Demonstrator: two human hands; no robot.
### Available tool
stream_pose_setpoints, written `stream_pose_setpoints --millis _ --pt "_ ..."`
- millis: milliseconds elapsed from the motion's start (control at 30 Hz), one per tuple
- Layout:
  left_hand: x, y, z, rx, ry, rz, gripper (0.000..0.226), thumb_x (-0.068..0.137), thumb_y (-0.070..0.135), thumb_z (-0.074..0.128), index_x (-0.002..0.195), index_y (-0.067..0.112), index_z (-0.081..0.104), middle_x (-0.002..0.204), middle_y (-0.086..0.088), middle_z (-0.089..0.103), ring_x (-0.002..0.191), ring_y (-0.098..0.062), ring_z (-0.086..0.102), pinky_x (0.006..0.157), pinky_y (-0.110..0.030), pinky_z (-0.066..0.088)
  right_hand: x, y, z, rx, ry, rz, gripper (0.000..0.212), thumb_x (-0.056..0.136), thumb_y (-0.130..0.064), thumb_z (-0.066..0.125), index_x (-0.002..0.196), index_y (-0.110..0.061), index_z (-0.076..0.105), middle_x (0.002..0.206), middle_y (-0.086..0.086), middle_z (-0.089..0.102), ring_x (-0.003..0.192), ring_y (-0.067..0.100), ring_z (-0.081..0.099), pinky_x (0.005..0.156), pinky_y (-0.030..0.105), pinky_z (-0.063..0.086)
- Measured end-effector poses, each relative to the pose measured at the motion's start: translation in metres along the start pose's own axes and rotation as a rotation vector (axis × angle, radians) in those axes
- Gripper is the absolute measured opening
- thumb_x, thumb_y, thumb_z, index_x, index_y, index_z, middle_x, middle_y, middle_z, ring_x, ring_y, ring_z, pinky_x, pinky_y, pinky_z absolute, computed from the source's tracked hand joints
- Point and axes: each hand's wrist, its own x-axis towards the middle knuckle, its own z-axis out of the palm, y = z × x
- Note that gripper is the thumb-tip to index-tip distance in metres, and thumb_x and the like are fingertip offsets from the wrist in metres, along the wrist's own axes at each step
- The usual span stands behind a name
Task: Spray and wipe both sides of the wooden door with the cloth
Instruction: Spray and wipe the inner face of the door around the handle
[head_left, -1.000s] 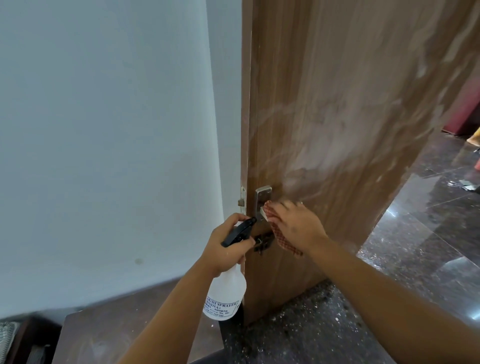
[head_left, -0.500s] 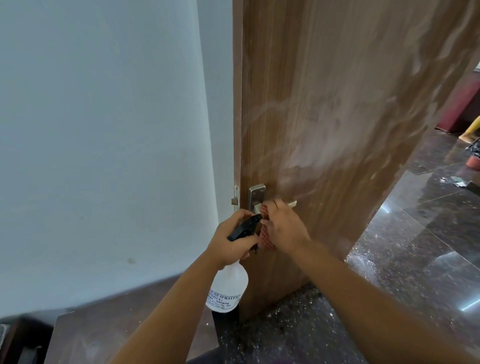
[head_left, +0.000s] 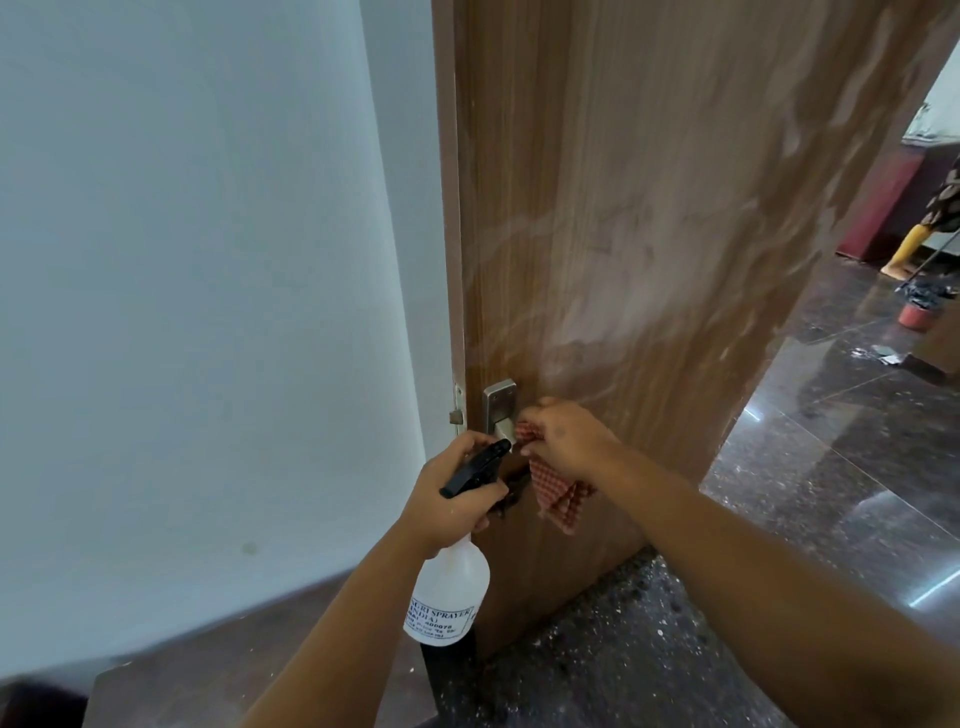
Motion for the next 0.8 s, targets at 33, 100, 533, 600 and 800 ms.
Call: stream_pose_setpoints --millis 33,100,533,600,800 --pt "0.001 0.001 -0.001 -0.001 0.01 0.002 0.034 0.091 0.003 0.067 0.118 0.021 0.057 0.101 -0.012 0.065 0.056 -0.014 0.06 0.055 -0.027 0.055 -0.001 0.007 -0.006 0.049 -0.014 -0.012 0.03 0.091 -0.028 0.066 0.12 -0.021 0.064 0.107 -0.005 0.055 0.096 0.011 0.053 0.087 0.026 0.043" --pt "0.001 0.005 -0.004 0.005 0.024 0.003 0.036 0.09 0.003 0.068 0.117 0.024 0.057 0.096 -0.007 0.065 0.057 -0.014 0.062 0.056 -0.027 0.056 -0.003 0.028 -0.016 0.082 -0.036 0.005 0.033 0.089 -0.03 0.07 0.121 -0.022 0.065 0.104 -0.008 0.055 0.097 0.012 0.056 0.089 0.026 0.045" --pt "-0.011 0.009 -0.008 0.037 0.043 -0.004 0.038 0.09 0.004 0.067 0.111 0.034 0.056 0.095 -0.004 0.067 0.054 -0.014 0.06 0.058 -0.031 0.058 0.0 0.01 0.008 -0.013 0.055 -0.084 0.031 0.093 -0.028 0.063 0.123 -0.02 0.064 0.115 -0.001 0.057 0.11 0.017 0.051 0.1 0.033 0.044" --pt "-0.009 0.009 -0.005 0.045 0.033 -0.013 0.038 0.09 0.005 0.067 0.112 0.034 0.056 0.097 -0.006 0.065 0.054 -0.013 0.06 0.058 -0.028 0.057 -0.003 0.026 0.0 0.06 0.031 -0.062 0.033 0.092 -0.03 0.066 0.123 -0.022 0.064 0.112 -0.004 0.058 0.108 0.016 0.055 0.096 0.03 0.048" --pt "-0.018 0.009 -0.002 0.025 0.055 -0.069 0.037 0.09 0.008 0.07 0.115 0.03 0.055 0.098 -0.005 0.065 0.058 -0.015 0.061 0.059 -0.027 0.058 -0.011 0.06 -0.013 1.201 -0.042 0.492 0.056 0.074 -0.012 0.078 0.127 -0.018 0.06 0.124 0.015 0.06 0.108 0.034 0.061 0.076 0.043 0.058"
